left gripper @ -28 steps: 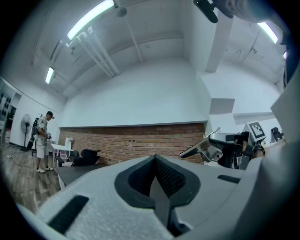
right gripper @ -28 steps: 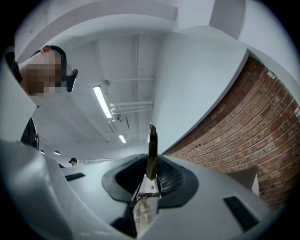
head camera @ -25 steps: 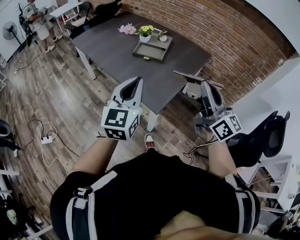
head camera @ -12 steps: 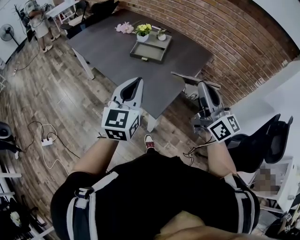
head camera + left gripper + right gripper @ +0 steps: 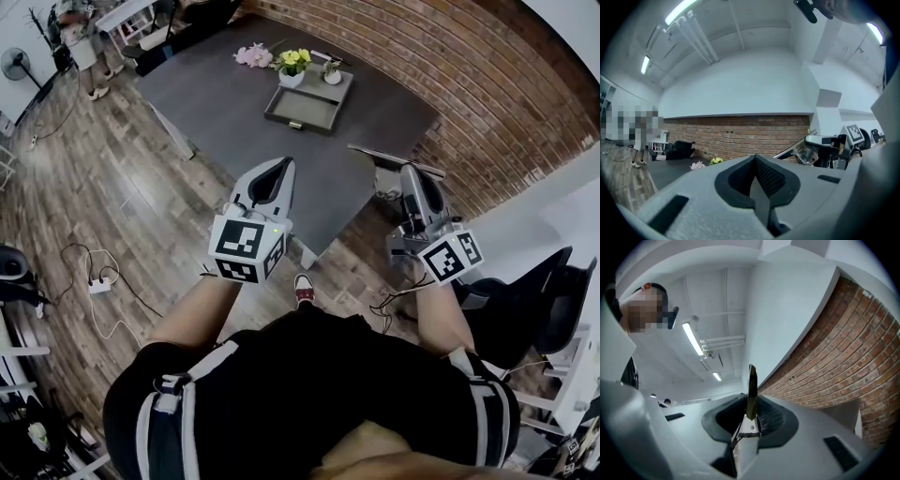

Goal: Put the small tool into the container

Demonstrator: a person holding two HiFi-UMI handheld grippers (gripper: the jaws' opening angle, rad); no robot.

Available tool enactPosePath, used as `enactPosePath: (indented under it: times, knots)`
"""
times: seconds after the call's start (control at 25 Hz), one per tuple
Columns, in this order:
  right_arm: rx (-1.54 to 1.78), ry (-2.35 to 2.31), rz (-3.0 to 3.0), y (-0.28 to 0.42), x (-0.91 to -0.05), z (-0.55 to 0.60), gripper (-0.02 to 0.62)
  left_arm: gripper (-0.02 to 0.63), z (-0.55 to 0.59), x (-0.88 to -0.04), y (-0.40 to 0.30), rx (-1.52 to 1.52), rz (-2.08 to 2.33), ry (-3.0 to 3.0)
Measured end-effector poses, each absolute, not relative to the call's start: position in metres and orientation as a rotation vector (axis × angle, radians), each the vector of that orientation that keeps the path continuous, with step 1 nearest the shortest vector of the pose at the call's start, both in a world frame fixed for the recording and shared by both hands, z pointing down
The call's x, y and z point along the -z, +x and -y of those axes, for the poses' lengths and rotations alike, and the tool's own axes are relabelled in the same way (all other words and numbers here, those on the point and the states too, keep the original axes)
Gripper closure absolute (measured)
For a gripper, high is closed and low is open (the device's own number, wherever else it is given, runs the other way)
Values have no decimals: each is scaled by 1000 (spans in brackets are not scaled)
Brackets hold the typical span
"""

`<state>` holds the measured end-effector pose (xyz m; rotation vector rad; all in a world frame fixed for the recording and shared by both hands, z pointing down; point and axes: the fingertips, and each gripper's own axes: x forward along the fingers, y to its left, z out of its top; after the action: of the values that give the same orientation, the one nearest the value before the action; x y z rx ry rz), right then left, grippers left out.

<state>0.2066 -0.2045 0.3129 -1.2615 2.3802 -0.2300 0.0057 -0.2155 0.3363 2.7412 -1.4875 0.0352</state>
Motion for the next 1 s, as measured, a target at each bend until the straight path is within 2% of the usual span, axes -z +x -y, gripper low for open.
enactPosePath:
  times: [1.0]
  knots:
    - [235,-1063,-2493,180,-296,357,518,598,341,-318,-9,-24,1632,2670]
